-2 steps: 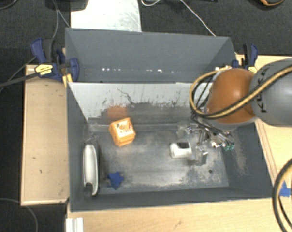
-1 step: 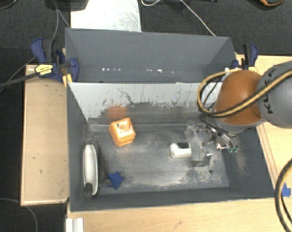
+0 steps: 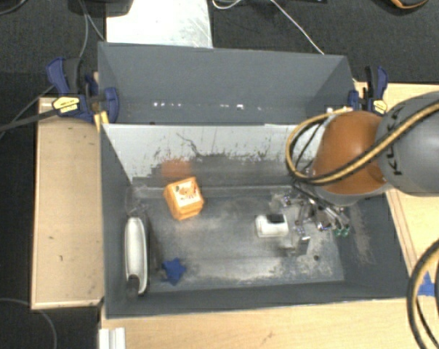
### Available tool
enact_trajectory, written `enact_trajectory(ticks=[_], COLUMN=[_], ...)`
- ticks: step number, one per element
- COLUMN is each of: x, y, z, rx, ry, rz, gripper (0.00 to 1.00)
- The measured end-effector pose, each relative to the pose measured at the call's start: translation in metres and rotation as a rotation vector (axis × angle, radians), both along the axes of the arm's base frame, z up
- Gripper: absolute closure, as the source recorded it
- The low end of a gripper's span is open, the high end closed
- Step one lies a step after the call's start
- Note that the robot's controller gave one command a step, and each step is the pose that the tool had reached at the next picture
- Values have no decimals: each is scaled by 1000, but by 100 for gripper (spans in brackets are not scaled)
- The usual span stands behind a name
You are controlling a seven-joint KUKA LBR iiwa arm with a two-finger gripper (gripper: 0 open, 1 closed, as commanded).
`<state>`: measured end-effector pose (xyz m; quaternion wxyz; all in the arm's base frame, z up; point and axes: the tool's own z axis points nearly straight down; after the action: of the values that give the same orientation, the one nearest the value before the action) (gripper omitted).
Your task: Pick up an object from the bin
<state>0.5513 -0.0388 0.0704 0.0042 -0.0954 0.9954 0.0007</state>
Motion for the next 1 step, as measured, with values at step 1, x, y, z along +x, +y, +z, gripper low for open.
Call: enact_trajectory(ticks=[1], x=[9], y=[15], z=[1], rx=[0], ry=[-8], rz=[174], gripper=[100])
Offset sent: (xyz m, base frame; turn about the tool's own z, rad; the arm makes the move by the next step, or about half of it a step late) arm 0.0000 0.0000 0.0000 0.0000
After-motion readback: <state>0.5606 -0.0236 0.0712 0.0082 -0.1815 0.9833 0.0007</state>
